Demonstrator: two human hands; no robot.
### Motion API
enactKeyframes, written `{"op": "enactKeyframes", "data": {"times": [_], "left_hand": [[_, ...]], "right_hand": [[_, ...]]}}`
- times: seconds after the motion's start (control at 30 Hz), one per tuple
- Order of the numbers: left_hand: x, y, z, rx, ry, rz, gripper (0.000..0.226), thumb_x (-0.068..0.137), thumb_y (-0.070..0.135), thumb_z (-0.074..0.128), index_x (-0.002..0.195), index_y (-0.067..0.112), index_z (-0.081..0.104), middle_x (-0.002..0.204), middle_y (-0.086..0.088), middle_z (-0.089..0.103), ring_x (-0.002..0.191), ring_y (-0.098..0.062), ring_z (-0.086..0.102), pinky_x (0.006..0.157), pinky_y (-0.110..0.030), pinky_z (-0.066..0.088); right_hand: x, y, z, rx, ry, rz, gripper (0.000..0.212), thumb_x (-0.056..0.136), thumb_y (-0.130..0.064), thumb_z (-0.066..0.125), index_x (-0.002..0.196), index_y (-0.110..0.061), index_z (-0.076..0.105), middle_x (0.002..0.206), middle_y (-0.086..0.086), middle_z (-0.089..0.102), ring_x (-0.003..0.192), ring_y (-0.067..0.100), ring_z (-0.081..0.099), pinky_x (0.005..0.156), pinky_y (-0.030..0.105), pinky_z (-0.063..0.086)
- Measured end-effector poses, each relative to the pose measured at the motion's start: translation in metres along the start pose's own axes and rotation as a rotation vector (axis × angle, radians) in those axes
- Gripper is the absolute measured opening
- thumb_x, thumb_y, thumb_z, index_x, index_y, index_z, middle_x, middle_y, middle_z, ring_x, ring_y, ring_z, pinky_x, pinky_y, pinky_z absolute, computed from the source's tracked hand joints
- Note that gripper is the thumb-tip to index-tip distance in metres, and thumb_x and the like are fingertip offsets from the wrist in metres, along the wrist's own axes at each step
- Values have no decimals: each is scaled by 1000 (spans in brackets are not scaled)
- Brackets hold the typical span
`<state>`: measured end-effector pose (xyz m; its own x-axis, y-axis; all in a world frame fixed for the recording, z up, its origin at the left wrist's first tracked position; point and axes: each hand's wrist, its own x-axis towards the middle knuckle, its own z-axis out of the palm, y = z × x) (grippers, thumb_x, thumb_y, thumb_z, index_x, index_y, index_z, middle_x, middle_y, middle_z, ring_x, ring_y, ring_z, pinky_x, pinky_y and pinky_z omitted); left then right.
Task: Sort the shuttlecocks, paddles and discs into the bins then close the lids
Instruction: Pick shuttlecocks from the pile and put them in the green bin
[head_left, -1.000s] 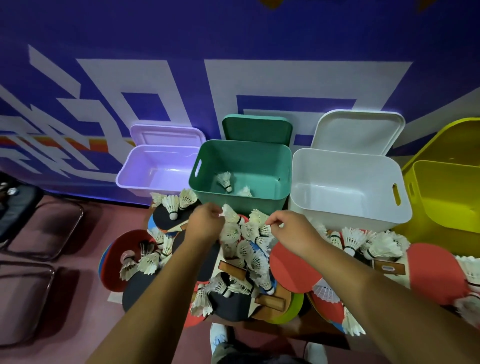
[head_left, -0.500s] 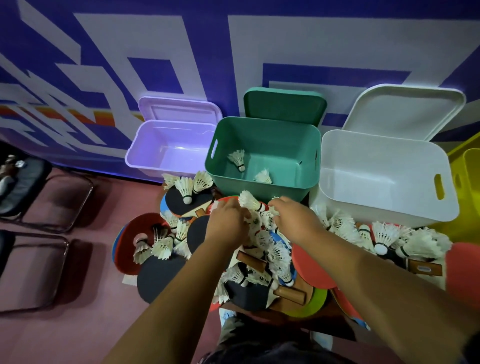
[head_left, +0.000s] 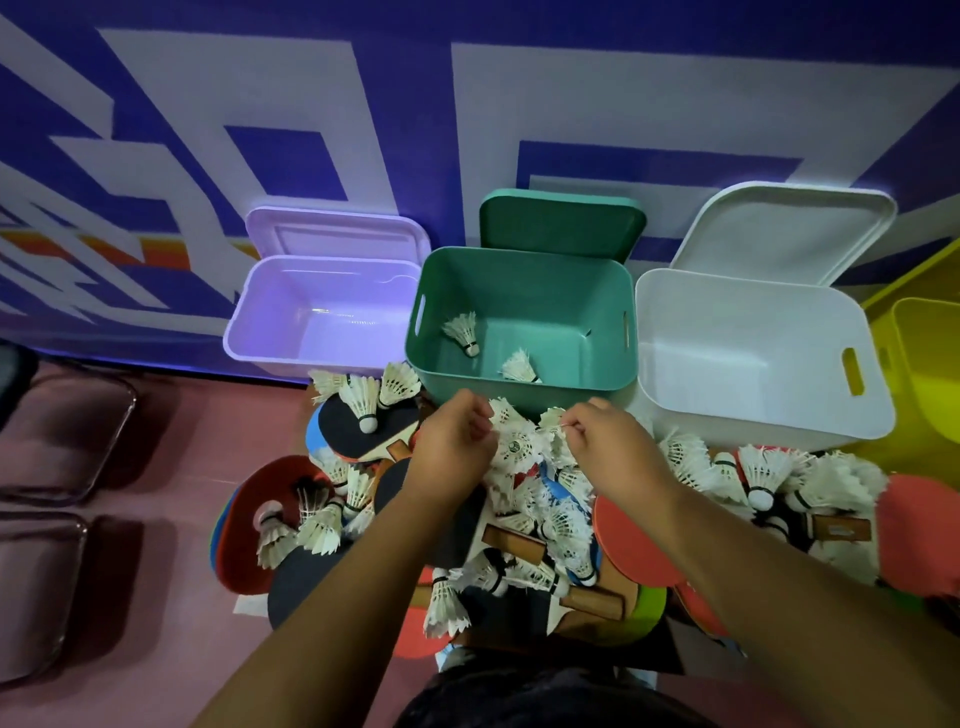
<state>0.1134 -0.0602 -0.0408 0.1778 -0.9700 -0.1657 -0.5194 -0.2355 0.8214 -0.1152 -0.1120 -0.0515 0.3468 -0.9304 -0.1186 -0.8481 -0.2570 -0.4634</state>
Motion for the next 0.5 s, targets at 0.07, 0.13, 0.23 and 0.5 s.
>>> {"op": "enactKeyframes", "data": {"times": [0.07, 0.13, 0.23, 0.5], "left_hand": [[0, 3, -11, -95, -14, -23, 17, 91, 7, 73, 99, 22, 68, 90, 3, 68, 73, 2, 59, 70, -14, 51], [2, 4, -22, -144, -14, -8, 18, 91, 8, 74, 96, 26, 72, 90, 5, 69, 70, 2, 59, 73, -21, 55], [11, 10, -39, -173, -4, 51, 20, 91, 8, 73, 92, 28, 73, 81, 10, 68, 66, -1, 59, 65, -24, 54], [58, 33, -80, -279, 71, 66, 15, 92, 10, 70, 92, 25, 73, 85, 8, 72, 77, -6, 66, 78, -27, 59]], "right_hand": [[-2, -7, -7, 40, 32, 42, 13, 102, -21, 59, 107, -23, 71, 101, -8, 62, 82, 12, 63, 76, 38, 57], [-5, -14, -12, 103, 72, 87, 12, 101, -20, 61, 105, -24, 72, 101, -11, 62, 84, 8, 63, 79, 36, 57], [-10, -29, -19, 261, 146, 175, 13, 99, -16, 65, 102, -25, 74, 99, -14, 64, 86, 4, 65, 82, 32, 57], [12, -66, -52, 525, 371, 421, 12, 98, -22, 64, 101, -27, 75, 96, -10, 73, 91, 13, 71, 90, 42, 61]]}}
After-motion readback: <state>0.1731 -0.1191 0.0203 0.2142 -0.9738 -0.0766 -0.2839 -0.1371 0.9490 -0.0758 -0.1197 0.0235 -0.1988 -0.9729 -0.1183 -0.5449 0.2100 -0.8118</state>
